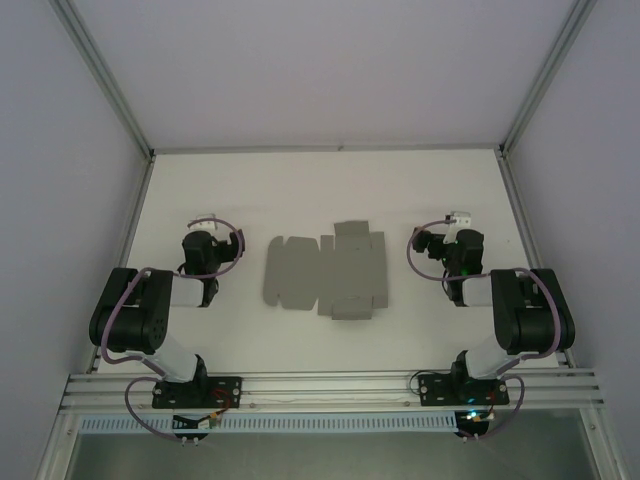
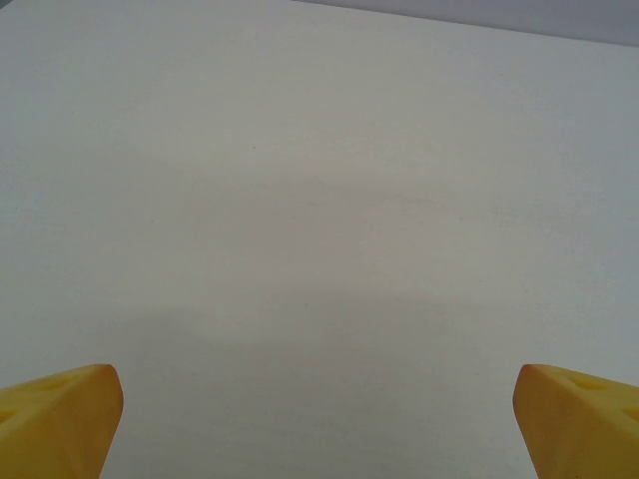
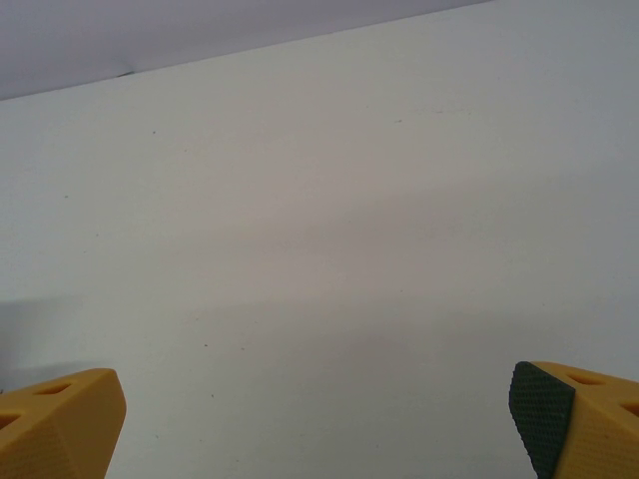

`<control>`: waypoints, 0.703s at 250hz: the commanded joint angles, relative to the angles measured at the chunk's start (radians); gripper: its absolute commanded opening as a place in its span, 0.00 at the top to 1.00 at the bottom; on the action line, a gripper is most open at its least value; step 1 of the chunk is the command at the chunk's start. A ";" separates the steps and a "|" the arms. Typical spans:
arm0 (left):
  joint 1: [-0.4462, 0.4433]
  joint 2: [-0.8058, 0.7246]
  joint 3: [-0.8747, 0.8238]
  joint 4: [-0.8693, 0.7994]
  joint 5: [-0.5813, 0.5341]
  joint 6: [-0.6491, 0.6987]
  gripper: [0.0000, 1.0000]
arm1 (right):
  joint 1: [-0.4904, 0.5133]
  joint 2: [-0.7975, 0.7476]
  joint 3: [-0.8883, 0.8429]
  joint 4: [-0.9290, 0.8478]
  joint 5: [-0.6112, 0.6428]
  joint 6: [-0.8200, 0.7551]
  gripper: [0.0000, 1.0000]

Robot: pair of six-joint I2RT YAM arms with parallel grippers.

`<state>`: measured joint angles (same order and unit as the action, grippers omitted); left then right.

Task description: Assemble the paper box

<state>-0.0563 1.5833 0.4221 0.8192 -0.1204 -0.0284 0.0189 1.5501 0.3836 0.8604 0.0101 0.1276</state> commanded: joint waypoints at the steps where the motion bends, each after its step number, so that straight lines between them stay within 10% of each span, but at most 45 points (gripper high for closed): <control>1: 0.000 0.000 -0.001 0.031 0.009 0.018 0.00 | -0.004 0.000 0.016 0.033 -0.005 0.014 0.00; 55: 0.000 -0.025 0.021 -0.025 0.018 0.020 0.00 | -0.003 -0.092 0.102 -0.186 -0.044 -0.007 0.00; 110: 0.001 -0.224 0.186 -0.467 -0.110 -0.081 0.00 | 0.000 -0.251 0.237 -0.552 -0.043 0.121 0.00; 176: -0.085 -0.362 0.363 -0.926 0.109 -0.354 0.00 | 0.249 -0.299 0.505 -1.159 -0.086 0.266 0.10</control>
<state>-0.0803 1.2518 0.7567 0.1822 -0.1028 -0.2276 0.1352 1.2488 0.7856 0.0837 -0.0280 0.3069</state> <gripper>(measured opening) 0.998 0.932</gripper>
